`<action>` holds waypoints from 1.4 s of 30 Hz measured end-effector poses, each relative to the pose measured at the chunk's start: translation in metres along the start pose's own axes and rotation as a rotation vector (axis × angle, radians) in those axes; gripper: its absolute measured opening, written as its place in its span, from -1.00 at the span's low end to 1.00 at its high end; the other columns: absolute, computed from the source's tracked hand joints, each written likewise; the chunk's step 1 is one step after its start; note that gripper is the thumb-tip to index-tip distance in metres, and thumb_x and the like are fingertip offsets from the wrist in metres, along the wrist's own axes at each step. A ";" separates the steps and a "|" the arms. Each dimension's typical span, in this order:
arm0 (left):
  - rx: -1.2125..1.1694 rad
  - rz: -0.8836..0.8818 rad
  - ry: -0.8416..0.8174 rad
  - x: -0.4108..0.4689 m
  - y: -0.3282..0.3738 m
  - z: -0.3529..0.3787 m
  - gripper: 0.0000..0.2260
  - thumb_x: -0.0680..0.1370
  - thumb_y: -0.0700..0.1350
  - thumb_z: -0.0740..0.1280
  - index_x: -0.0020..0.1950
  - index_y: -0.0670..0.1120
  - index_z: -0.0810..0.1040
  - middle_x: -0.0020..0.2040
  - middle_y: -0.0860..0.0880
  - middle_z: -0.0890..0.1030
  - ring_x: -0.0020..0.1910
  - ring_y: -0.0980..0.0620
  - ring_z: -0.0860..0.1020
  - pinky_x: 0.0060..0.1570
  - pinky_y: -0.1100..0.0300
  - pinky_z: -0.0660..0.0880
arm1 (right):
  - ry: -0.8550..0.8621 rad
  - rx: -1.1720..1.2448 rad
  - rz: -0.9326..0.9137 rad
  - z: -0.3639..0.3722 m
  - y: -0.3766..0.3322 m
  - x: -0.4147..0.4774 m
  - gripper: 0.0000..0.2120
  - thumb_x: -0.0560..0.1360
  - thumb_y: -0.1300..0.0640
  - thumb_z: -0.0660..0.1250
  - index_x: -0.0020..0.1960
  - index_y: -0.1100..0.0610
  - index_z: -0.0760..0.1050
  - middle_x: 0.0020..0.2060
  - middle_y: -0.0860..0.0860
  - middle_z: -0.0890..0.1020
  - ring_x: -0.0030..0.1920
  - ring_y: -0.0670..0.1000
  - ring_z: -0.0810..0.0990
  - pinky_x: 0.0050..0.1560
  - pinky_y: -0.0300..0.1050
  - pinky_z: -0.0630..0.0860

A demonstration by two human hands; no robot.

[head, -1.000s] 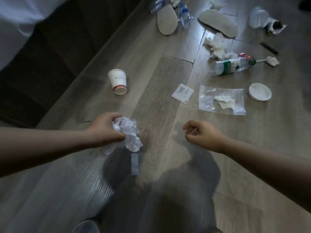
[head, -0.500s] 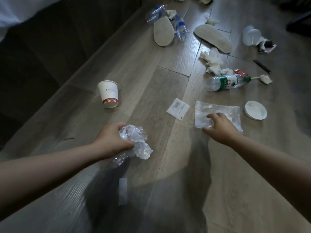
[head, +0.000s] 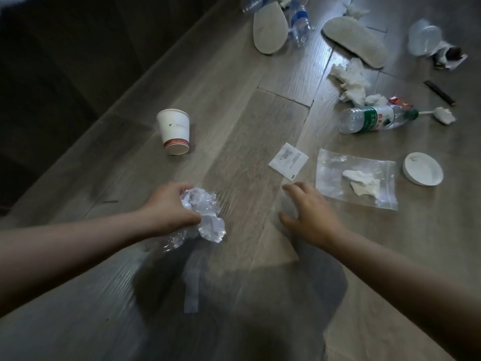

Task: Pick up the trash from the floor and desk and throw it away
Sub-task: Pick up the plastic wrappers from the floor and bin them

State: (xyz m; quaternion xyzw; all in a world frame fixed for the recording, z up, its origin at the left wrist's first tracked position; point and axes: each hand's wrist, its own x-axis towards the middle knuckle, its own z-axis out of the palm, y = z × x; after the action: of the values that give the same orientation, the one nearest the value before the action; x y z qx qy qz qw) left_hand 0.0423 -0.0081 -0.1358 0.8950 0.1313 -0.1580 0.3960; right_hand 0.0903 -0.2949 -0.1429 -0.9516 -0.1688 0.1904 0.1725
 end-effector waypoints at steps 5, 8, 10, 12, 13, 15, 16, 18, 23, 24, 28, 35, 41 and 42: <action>0.043 -0.096 0.036 -0.015 -0.034 -0.025 -0.79 0.26 -0.20 0.50 -0.21 0.02 0.55 -0.28 0.07 0.62 -0.28 0.09 0.57 -0.29 0.22 0.47 | -0.100 0.016 -0.183 0.030 -0.062 -0.014 -0.50 0.48 -0.07 0.32 0.37 0.07 0.39 0.24 0.04 0.48 0.24 0.06 0.47 0.21 -0.10 0.42; 0.106 -0.132 0.084 -0.028 -0.054 -0.042 -0.81 0.24 -0.17 0.50 -0.25 -0.02 0.54 -0.32 0.07 0.59 -0.32 0.09 0.54 -0.36 0.24 0.40 | -0.225 -0.024 -0.306 0.050 -0.089 -0.028 -0.67 0.49 -0.01 0.29 0.22 0.06 0.49 0.10 0.02 0.54 0.12 0.06 0.53 0.09 -0.08 0.48; 0.115 -0.163 0.096 -0.036 -0.067 -0.052 -0.80 0.21 -0.15 0.51 -0.25 -0.01 0.55 -0.32 0.08 0.59 -0.29 0.06 0.56 -0.33 0.22 0.43 | -0.323 -0.093 -0.364 0.065 -0.104 -0.038 -0.72 0.50 -0.01 0.27 0.17 0.05 0.49 0.09 0.01 0.53 0.10 0.06 0.53 0.05 -0.09 0.47; 0.127 -0.174 0.098 -0.045 -0.078 -0.058 -0.78 0.19 -0.13 0.50 -0.24 -0.05 0.55 -0.25 0.10 0.58 -0.25 0.03 0.57 -0.22 0.14 0.50 | -0.363 -0.147 -0.397 0.078 -0.116 -0.043 -0.67 0.49 -0.02 0.28 0.22 0.05 0.46 0.12 0.02 0.50 0.14 0.07 0.50 0.08 -0.07 0.45; 0.130 -0.170 0.100 -0.049 -0.083 -0.059 -0.77 0.20 -0.15 0.51 -0.21 -0.07 0.55 -0.21 0.11 0.56 -0.22 0.03 0.55 -0.15 0.11 0.51 | -0.360 -0.150 -0.399 0.082 -0.121 -0.043 -0.62 0.48 -0.03 0.30 0.26 0.05 0.43 0.15 0.03 0.48 0.16 0.07 0.48 0.11 -0.06 0.44; 0.133 -0.158 0.103 -0.055 -0.090 -0.059 -0.79 0.22 -0.19 0.51 -0.19 -0.08 0.58 -0.24 0.11 0.56 -0.26 0.04 0.56 -0.21 0.15 0.50 | -0.348 -0.144 -0.374 0.088 -0.131 -0.040 -0.52 0.46 -0.06 0.34 0.33 0.06 0.37 0.19 0.04 0.44 0.20 0.07 0.44 0.17 -0.03 0.44; 0.139 -0.158 0.096 -0.058 -0.092 -0.059 -0.80 0.23 -0.20 0.51 -0.19 -0.07 0.59 -0.28 0.10 0.57 -0.29 0.07 0.56 -0.28 0.18 0.47 | -0.350 -0.149 -0.358 0.090 -0.134 -0.039 -0.47 0.45 -0.08 0.37 0.35 0.06 0.35 0.20 0.04 0.42 0.20 0.07 0.43 0.19 -0.03 0.44; 0.146 -0.154 0.073 -0.062 -0.094 -0.060 -0.81 0.23 -0.20 0.50 -0.21 -0.07 0.59 -0.32 0.06 0.59 -0.33 0.07 0.56 -0.33 0.18 0.45 | -0.348 -0.173 -0.343 0.094 -0.140 -0.037 -0.43 0.43 -0.10 0.40 0.35 0.05 0.33 0.20 0.04 0.39 0.21 0.07 0.41 0.19 -0.03 0.43; 0.153 -0.140 0.058 -0.067 -0.093 -0.063 -0.82 0.24 -0.20 0.49 -0.20 -0.07 0.59 -0.28 0.01 0.61 -0.29 0.03 0.57 -0.29 0.14 0.47 | -0.304 -0.186 -0.341 0.099 -0.143 -0.037 -0.48 0.44 -0.07 0.41 0.30 0.08 0.34 0.20 0.04 0.40 0.21 0.06 0.40 0.18 -0.04 0.40; 0.160 -0.140 0.055 -0.067 -0.093 -0.062 -0.82 0.25 -0.20 0.49 -0.19 -0.08 0.59 -0.28 0.01 0.61 -0.29 0.03 0.57 -0.29 0.14 0.47 | -0.302 -0.180 -0.340 0.100 -0.143 -0.037 -0.50 0.45 -0.06 0.40 0.29 0.09 0.35 0.20 0.05 0.40 0.20 0.06 0.41 0.18 -0.04 0.40; 0.167 -0.148 0.049 -0.065 -0.090 -0.060 -0.79 0.25 -0.21 0.49 -0.15 -0.11 0.60 -0.25 -0.02 0.62 -0.27 0.02 0.57 -0.24 0.11 0.50 | -0.298 -0.160 -0.368 0.104 -0.138 -0.041 -0.68 0.50 0.00 0.30 0.20 0.12 0.43 0.14 0.06 0.45 0.16 0.07 0.45 0.10 -0.07 0.40; 0.127 -0.134 0.049 -0.056 -0.074 -0.047 -0.81 0.24 -0.19 0.50 -0.29 -0.02 0.52 -0.37 0.08 0.54 -0.39 0.19 0.48 -0.48 0.33 0.30 | -0.218 -0.009 -0.261 0.082 -0.117 -0.031 -0.82 0.49 0.00 0.31 -0.01 0.10 0.52 -0.03 0.02 0.55 -0.02 0.05 0.55 0.00 -0.04 0.49; 0.063 -0.113 0.031 -0.035 -0.046 -0.034 -0.74 0.25 -0.14 0.51 -0.27 0.10 0.48 -0.32 0.13 0.56 -0.32 0.22 0.51 -0.44 0.32 0.31 | 0.030 0.017 -0.061 0.023 -0.062 0.013 -0.85 0.48 0.03 0.36 0.01 0.07 0.53 -0.06 0.01 0.56 -0.06 0.01 0.55 -0.11 -0.11 0.46; 0.049 -0.109 0.022 -0.032 -0.042 -0.032 -0.76 0.25 -0.14 0.51 -0.25 0.09 0.49 -0.30 0.11 0.58 -0.30 0.18 0.53 -0.42 0.29 0.33 | 0.071 0.012 -0.025 0.014 -0.052 0.021 -0.86 0.49 0.03 0.36 0.01 0.06 0.53 -0.07 0.00 0.55 -0.06 0.01 0.55 -0.11 -0.10 0.47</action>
State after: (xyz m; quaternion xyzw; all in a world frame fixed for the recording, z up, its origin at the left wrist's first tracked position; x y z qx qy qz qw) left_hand 0.0035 0.0399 -0.1312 0.8976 0.1803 -0.1728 0.3632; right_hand 0.0894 -0.2371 -0.1415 -0.9544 -0.1735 0.1555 0.1865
